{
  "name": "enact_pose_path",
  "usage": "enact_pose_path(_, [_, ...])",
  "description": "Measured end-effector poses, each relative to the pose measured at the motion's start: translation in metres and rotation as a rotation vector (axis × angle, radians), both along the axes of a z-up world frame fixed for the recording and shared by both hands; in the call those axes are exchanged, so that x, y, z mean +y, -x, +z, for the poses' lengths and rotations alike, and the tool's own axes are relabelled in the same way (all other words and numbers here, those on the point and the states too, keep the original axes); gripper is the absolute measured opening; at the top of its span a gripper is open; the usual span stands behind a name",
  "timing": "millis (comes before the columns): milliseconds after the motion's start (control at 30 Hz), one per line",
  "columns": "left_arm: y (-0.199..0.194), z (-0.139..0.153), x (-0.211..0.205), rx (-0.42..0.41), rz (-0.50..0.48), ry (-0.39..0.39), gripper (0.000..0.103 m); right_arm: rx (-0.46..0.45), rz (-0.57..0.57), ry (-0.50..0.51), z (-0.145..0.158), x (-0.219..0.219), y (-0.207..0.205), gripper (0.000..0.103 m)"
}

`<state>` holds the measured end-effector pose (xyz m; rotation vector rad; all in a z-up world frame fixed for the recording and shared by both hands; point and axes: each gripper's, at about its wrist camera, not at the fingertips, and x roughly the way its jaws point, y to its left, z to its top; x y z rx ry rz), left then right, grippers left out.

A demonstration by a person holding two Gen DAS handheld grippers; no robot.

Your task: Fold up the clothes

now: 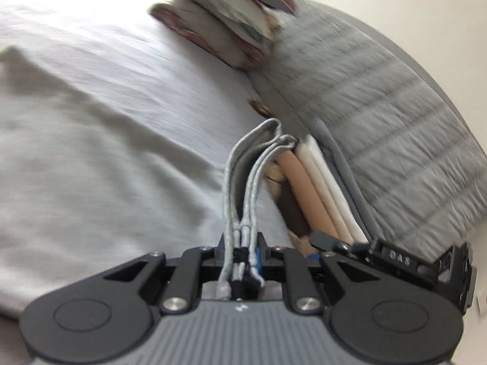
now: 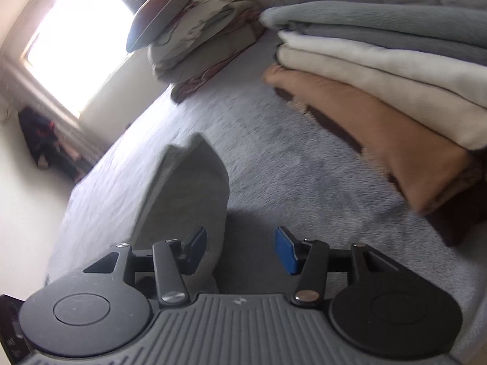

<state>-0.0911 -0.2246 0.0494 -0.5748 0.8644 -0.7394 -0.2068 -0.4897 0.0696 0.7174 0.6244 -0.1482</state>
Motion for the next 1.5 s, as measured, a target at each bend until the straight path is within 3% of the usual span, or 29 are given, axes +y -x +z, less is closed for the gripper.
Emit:
enact_pose_path(167, [-0.004, -0.021, 0.04, 0.057, 0.104, -0.029, 0.015, 0.016, 0.069, 0.058, 0.001, 0.024, -0.019, 0.054])
enact_pose_path(300, [-0.008, -0.038, 0.054, 0.084, 0.134, -0.062, 0.015, 0.052, 0.148, 0.128, -0.003, 0.049, -0.042, 0.055])
enact_pose_path(433, [-0.006, -0.043, 0.059, 0.067, 0.13, -0.037, 0.015, 0.104, 0.221, 0.207, -0.009, 0.069, -0.069, 0.055])
enact_pose_path(567, [-0.002, -0.041, 0.059, 0.021, 0.101, -0.05, 0.016, 0.064, 0.267, 0.304, -0.001, 0.073, -0.102, 0.055])
enact_pose_path(667, [-0.004, -0.042, 0.064, 0.05, 0.092, -0.045, 0.018, 0.029, 0.268, 0.297, 0.003, 0.075, -0.121, 0.055])
enact_pose_path(767, [-0.01, -0.037, 0.08, 0.095, 0.106, -0.022, 0.027, 0.023, 0.279, 0.272, 0.006, 0.083, -0.135, 0.055])
enact_pose_path(933, [-0.039, -0.015, 0.088, 0.043, 0.13, -0.027, 0.049, 0.092, 0.299, 0.274, -0.001, 0.095, -0.145, 0.056])
enact_pose_path(1100, [-0.095, -0.015, 0.062, 0.039, 0.074, -0.122, 0.05, 0.111, 0.267, 0.264, -0.005, 0.087, -0.142, 0.056])
enact_pose_path(1233, [-0.134, -0.022, 0.038, 0.083, -0.024, -0.178, 0.067, 0.101, 0.232, 0.218, -0.004, 0.077, -0.139, 0.056])
enact_pose_path(1500, [-0.147, -0.024, 0.014, 0.026, -0.056, -0.222, 0.079, 0.093, 0.239, 0.207, -0.003, 0.079, -0.142, 0.056])
